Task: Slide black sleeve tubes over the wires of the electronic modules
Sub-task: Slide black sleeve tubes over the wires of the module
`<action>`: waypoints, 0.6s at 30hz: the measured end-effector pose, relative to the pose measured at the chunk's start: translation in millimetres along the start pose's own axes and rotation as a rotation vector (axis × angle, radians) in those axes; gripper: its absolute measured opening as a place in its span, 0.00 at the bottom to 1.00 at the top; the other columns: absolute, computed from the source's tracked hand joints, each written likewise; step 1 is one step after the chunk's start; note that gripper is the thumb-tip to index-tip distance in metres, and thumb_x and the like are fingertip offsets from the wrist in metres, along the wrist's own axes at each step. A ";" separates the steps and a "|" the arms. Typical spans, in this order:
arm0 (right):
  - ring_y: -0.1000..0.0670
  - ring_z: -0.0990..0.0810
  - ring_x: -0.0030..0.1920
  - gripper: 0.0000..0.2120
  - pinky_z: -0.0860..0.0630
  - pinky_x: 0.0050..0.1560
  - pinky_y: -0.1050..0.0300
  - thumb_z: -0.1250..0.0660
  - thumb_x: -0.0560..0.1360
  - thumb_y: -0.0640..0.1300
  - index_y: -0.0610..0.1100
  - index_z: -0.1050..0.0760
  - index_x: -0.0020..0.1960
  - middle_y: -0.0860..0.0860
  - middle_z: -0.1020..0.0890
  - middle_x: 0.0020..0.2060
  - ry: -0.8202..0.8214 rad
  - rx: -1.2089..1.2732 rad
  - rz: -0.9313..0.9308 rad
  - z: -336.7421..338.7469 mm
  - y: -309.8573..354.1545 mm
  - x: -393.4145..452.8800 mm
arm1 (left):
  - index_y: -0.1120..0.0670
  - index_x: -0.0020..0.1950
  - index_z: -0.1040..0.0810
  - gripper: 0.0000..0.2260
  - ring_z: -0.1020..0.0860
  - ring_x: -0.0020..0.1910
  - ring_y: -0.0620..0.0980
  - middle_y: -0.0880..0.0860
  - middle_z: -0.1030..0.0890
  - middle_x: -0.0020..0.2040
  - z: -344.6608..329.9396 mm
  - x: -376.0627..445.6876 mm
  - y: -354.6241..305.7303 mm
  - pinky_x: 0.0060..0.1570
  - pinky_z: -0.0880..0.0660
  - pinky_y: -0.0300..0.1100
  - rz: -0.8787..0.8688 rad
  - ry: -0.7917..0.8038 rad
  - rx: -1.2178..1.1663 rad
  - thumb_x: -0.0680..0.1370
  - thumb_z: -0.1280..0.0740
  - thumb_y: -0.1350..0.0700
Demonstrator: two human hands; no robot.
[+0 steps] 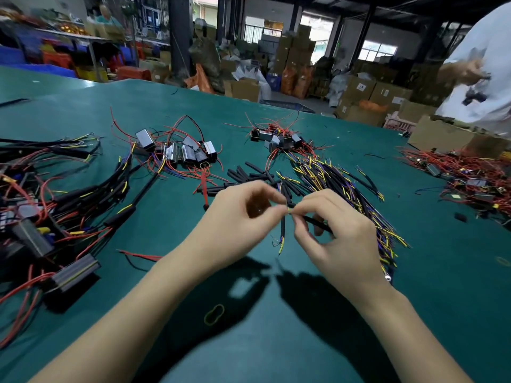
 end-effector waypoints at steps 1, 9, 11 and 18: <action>0.52 0.25 0.36 0.02 0.26 0.35 0.53 0.32 0.73 0.38 0.43 0.23 0.42 0.54 0.22 0.40 0.028 0.083 -0.075 0.2 -3.8 0.0 | 0.53 0.50 0.21 0.05 0.29 0.30 0.40 0.48 0.22 0.35 0.3 -2.3 -3.8 0.34 0.32 0.33 -0.162 -0.024 0.151 0.75 0.30 0.58; 0.53 0.28 0.32 0.04 0.33 0.35 0.67 0.32 0.72 0.38 0.45 0.23 0.40 0.56 0.23 0.36 0.072 0.269 -0.207 1.2 -3.9 4.0 | 0.58 0.47 0.19 0.02 0.29 0.36 0.45 0.51 0.23 0.41 -0.7 -3.2 -7.1 0.38 0.30 0.38 -0.422 -0.015 0.493 0.75 0.31 0.61; 0.53 0.26 0.34 0.03 0.30 0.36 0.60 0.32 0.72 0.40 0.46 0.23 0.40 0.56 0.23 0.38 0.086 0.213 -0.178 2.1 -3.9 3.6 | 0.56 0.46 0.20 0.02 0.29 0.36 0.42 0.49 0.23 0.40 -1.8 -2.9 -6.0 0.40 0.32 0.35 -0.337 -0.014 0.406 0.76 0.31 0.59; 0.45 0.22 0.35 0.06 0.26 0.32 0.52 0.34 0.74 0.35 0.40 0.21 0.39 0.48 0.19 0.40 -0.080 -0.428 0.332 4.3 13.8 1.4 | 0.51 0.36 0.22 0.09 0.31 0.29 0.42 0.46 0.25 0.30 -4.2 1.4 3.1 0.30 0.36 0.33 0.274 0.182 -0.159 0.76 0.32 0.53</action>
Point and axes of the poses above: each hand's wrist, its own x-axis towards the middle knuckle, its own z-axis out of the back of the hand, y = z × x, the point moved 3 cm from there along x, towards the middle knuckle
